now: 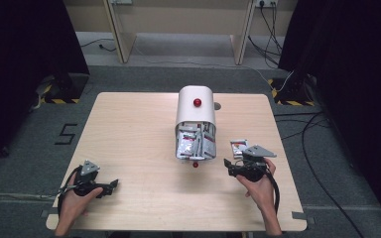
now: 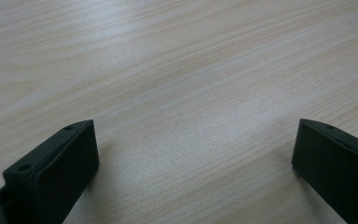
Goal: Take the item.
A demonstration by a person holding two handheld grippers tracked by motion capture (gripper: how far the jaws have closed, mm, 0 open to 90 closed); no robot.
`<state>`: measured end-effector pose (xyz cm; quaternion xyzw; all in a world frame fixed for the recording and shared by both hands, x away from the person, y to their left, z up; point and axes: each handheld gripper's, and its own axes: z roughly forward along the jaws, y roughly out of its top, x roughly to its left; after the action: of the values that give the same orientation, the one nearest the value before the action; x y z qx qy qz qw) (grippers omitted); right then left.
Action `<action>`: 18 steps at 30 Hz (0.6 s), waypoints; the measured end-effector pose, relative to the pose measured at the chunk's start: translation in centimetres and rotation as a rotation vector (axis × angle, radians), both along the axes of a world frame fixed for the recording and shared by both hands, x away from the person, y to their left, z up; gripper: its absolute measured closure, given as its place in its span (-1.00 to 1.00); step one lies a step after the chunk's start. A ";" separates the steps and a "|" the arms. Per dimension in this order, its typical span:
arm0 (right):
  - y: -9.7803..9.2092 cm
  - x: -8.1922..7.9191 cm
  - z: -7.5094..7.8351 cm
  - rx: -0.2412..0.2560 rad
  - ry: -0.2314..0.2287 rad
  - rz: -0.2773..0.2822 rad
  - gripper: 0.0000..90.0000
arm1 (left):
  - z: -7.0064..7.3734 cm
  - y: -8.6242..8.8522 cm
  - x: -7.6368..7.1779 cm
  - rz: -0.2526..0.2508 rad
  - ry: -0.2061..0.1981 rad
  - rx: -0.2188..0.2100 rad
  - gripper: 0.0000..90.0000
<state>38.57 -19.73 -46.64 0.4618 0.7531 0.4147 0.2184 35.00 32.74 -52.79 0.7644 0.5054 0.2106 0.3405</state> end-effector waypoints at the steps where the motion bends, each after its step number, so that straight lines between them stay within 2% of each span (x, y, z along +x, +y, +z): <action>1: 0.1 -0.2 0.0 -0.003 -0.001 0.001 -0.55 | 0.0 0.0 0.0 0.000 0.000 0.000 -1.00; 18: 0.8 -2.3 -1.0 0.005 0.005 0.033 -0.55 | 0.0 0.0 0.0 -0.002 -0.001 -0.001 -1.00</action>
<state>36.27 -18.89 -47.62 0.4509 0.7601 0.4189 0.2087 34.96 32.78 -52.80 0.7648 0.5044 0.2103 0.3412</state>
